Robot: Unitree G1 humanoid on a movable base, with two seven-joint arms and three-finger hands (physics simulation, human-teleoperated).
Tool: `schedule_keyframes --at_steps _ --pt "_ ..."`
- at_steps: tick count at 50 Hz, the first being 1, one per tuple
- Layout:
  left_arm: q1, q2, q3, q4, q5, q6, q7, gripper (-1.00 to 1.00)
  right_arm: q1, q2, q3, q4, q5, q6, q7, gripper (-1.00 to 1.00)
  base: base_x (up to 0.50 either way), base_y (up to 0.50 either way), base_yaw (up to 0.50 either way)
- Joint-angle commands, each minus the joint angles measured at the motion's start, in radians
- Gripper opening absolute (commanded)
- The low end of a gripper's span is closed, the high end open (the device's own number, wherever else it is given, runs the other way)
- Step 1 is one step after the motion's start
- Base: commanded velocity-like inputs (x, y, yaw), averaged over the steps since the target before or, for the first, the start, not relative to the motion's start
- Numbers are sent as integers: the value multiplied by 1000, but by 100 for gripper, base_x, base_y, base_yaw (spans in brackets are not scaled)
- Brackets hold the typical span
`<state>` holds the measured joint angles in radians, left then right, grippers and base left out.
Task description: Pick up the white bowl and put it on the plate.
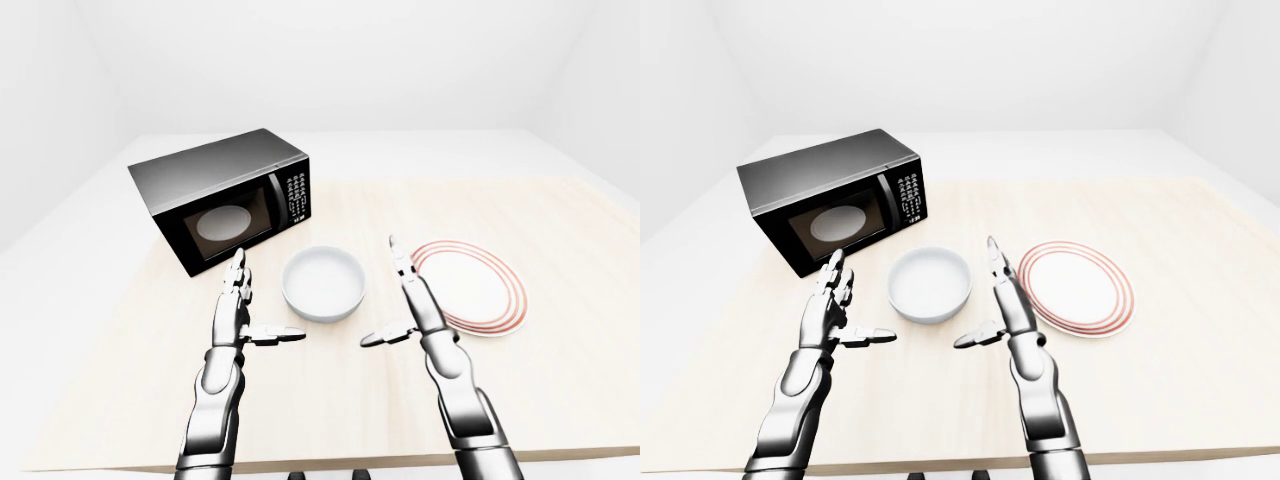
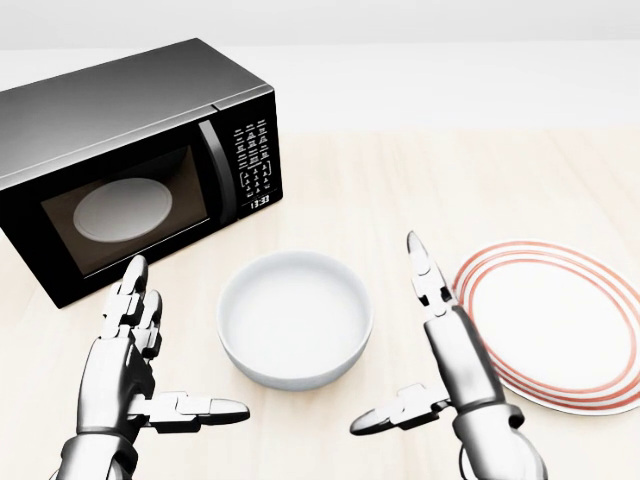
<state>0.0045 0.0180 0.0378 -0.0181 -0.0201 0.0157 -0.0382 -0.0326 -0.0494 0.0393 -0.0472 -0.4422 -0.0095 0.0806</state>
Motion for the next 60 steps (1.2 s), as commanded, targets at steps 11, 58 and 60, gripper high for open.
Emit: schedule_keyframes --at_steps 11,58,60 --pt "0 0 0 0 0 0 0 100 -7 -16 25 -25 -283 -35 28 100 0 0 0" --pt "-3 1 1 11 -4 -1 0 100 -152 -13 89 21 -747 -78 293 100 0 0 0" --pt "-4 1 2 14 -4 -4 0 100 -151 -12 91 22 -759 -78 314 100 0 0 0"
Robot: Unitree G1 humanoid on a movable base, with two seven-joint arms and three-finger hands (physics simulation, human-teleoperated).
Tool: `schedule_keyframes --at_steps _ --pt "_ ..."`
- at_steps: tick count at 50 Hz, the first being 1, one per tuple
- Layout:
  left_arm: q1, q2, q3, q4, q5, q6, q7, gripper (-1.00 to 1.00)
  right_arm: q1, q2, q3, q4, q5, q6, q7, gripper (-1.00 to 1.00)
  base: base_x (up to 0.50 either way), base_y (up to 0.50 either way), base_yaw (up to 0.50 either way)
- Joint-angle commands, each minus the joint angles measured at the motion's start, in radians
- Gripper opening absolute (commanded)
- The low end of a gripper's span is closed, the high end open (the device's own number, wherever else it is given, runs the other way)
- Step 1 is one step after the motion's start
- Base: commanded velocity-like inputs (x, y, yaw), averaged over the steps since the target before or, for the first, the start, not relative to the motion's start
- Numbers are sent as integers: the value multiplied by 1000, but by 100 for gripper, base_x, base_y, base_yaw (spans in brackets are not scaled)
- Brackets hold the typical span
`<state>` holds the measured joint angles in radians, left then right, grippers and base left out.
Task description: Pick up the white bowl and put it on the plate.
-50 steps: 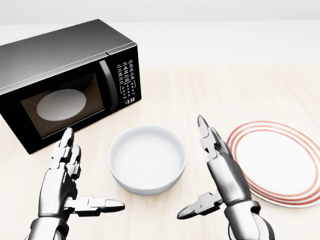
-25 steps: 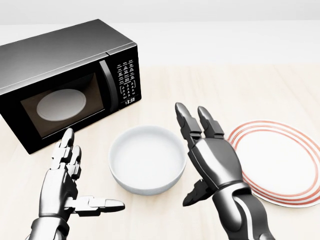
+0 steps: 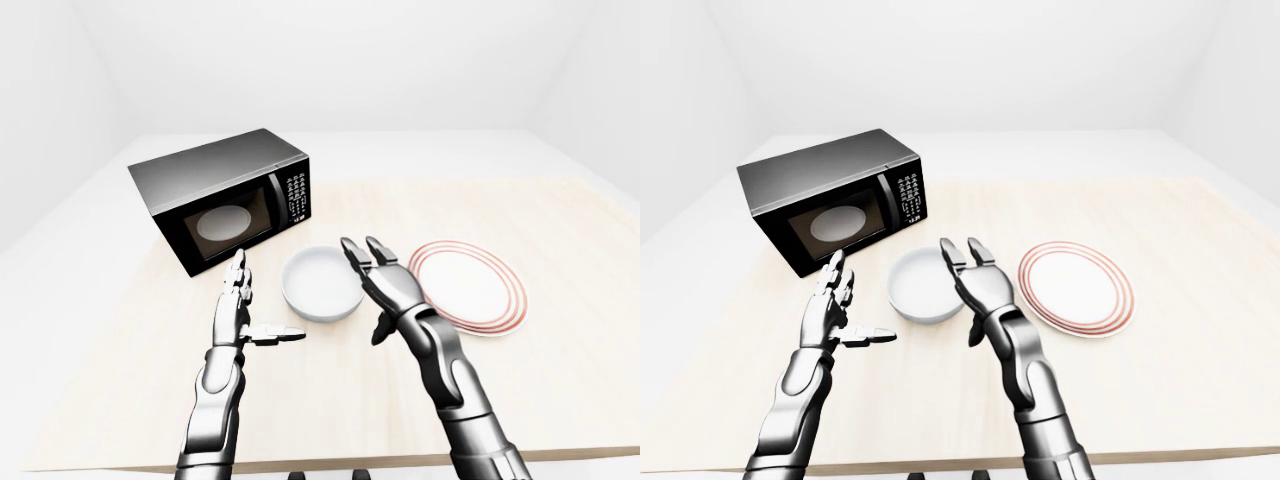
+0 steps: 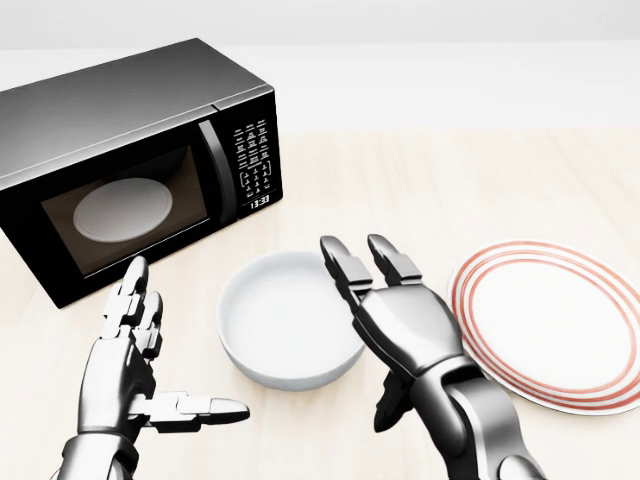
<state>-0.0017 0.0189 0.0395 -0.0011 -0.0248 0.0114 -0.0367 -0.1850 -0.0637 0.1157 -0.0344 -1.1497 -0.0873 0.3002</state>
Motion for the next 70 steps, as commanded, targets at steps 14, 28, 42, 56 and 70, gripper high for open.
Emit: schedule_keyframes --at_steps 14,28,42,56,70 --pt "2 0 0 3 1 -6 -2 100 -2 16 34 10 -100 0 136 100 0 0 0" --pt "1 0 0 6 1 -9 -2 100 -13 34 60 62 -139 0 130 100 0 0 0" --pt "-5 0 1 11 -3 -4 1 100 -28 37 77 57 -154 0 207 100 0 0 0" --pt "-1 0 0 8 0 -8 -1 100 -68 57 84 55 -112 0 398 100 0 0 0" --pt "1 0 0 3 0 -7 -2 100 -98 65 95 157 -113 0 372 100 0 0 0"
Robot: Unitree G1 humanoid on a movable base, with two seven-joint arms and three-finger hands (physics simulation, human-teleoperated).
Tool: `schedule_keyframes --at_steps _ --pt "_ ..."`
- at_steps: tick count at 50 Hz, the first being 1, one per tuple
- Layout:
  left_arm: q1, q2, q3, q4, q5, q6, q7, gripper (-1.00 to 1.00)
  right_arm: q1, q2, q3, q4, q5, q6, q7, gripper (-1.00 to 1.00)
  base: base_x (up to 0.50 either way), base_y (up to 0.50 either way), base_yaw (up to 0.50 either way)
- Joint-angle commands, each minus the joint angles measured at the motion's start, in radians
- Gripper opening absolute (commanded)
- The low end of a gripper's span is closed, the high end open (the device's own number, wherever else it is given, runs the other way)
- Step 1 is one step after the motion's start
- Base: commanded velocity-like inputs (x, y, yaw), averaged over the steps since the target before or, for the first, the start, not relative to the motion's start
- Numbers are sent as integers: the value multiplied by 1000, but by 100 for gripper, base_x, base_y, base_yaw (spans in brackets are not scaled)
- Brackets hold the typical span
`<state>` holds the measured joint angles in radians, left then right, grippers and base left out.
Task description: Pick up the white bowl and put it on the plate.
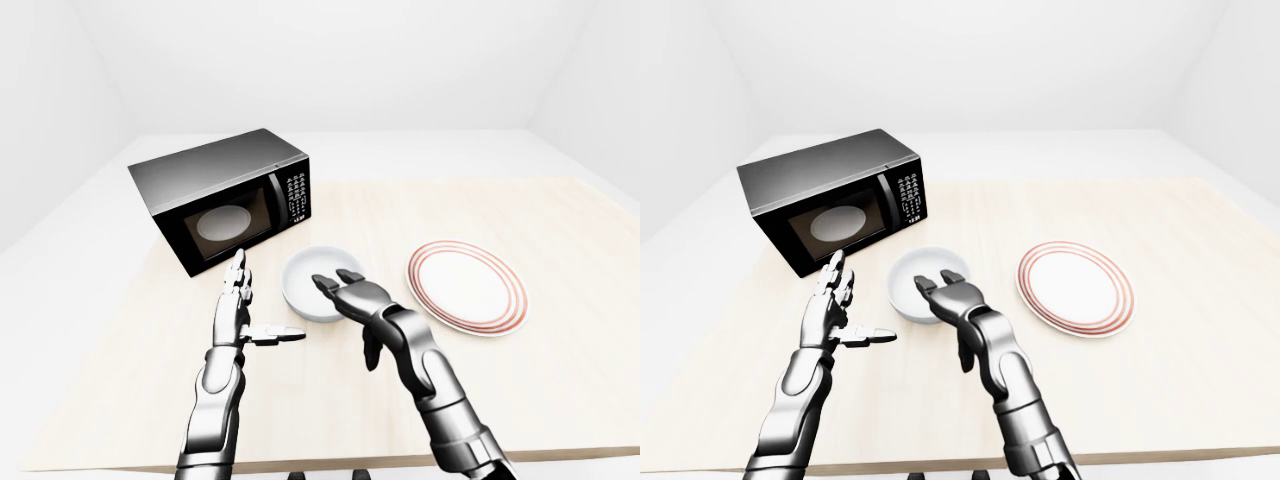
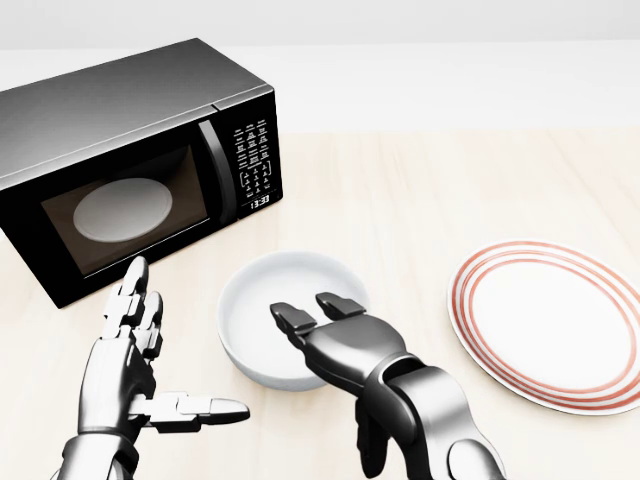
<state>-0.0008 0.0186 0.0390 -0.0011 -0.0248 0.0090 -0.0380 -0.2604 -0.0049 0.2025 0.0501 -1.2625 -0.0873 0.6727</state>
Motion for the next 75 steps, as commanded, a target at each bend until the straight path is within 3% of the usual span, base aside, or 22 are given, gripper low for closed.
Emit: schedule_keyframes --at_steps 1,11,19,44,47,53,75 --pt "0 0 0 3 0 -4 -1 100 -24 8 8 81 0 0 -3 100 0 0 0" --pt "-2 0 1 10 1 -9 -1 100 -50 8 4 144 -3 0 -37 100 0 0 0" --pt "-1 0 0 -8 -1 10 1 100 -71 7 -3 168 -5 0 -47 100 0 0 0" --pt "-4 1 1 15 -1 -11 -1 100 -127 9 -10 249 -6 0 -85 100 0 0 0" --pt "-1 1 0 -1 -1 1 -1 100 -138 10 -10 268 -6 0 -93 100 0 0 0" --pt "0 0 0 -4 0 2 -1 100 -153 12 -10 304 -6 0 -106 100 0 0 0" --pt "-5 0 1 8 -1 -3 0 100 -233 12 -14 478 -29 0 -202 100 0 0 0"
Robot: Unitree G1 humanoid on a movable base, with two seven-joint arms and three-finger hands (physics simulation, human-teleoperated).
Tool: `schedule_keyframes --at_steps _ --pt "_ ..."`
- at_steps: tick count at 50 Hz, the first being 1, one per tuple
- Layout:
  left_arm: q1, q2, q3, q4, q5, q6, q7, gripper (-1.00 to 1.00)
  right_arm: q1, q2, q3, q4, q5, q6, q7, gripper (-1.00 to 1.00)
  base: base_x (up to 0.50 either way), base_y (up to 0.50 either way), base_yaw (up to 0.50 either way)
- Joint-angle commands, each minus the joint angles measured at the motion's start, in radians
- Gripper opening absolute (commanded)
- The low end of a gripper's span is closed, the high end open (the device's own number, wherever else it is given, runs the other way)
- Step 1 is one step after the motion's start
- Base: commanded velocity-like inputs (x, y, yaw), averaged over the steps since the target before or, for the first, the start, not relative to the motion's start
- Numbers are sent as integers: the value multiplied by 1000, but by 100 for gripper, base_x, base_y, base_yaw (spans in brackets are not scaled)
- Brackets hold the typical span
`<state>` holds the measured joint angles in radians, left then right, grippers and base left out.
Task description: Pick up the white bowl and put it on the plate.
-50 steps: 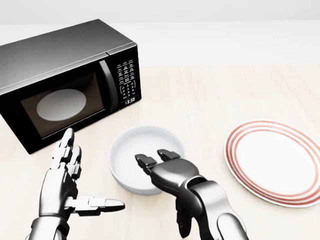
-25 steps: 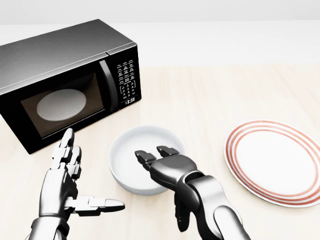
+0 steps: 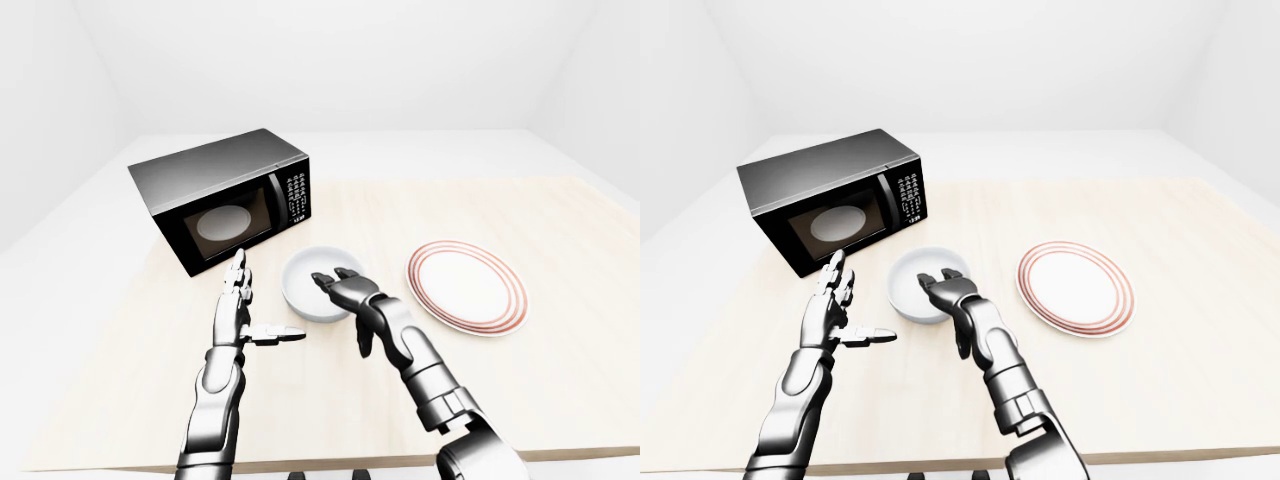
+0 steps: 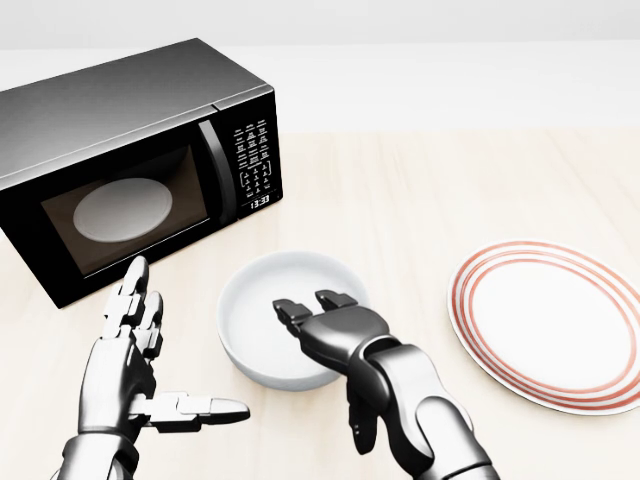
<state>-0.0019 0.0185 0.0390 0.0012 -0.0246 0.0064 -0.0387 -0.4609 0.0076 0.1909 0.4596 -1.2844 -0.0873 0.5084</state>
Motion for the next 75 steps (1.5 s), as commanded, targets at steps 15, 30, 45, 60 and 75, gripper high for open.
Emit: schedule_keyframes --at_steps 15,30,45,60,75 --pt "-3 1 0 -1 -3 7 2 100 -36 -4 -3 92 -15 0 -52 -24 0 0 0" --pt "-3 2 1 4 -1 -2 -2 100 -27 1 1 95 -16 0 -61 -100 0 0 0" --pt "3 0 -1 -2 1 -3 -2 100 -42 7 -16 17 14 0 -109 -100 0 0 0" --pt "-1 0 2 -1 -3 5 0 100 -86 21 -32 -104 62 0 -182 -100 0 0 0" --pt "-3 1 1 0 -2 5 0 100 -68 13 -24 -148 13 0 -237 -100 0 0 0"
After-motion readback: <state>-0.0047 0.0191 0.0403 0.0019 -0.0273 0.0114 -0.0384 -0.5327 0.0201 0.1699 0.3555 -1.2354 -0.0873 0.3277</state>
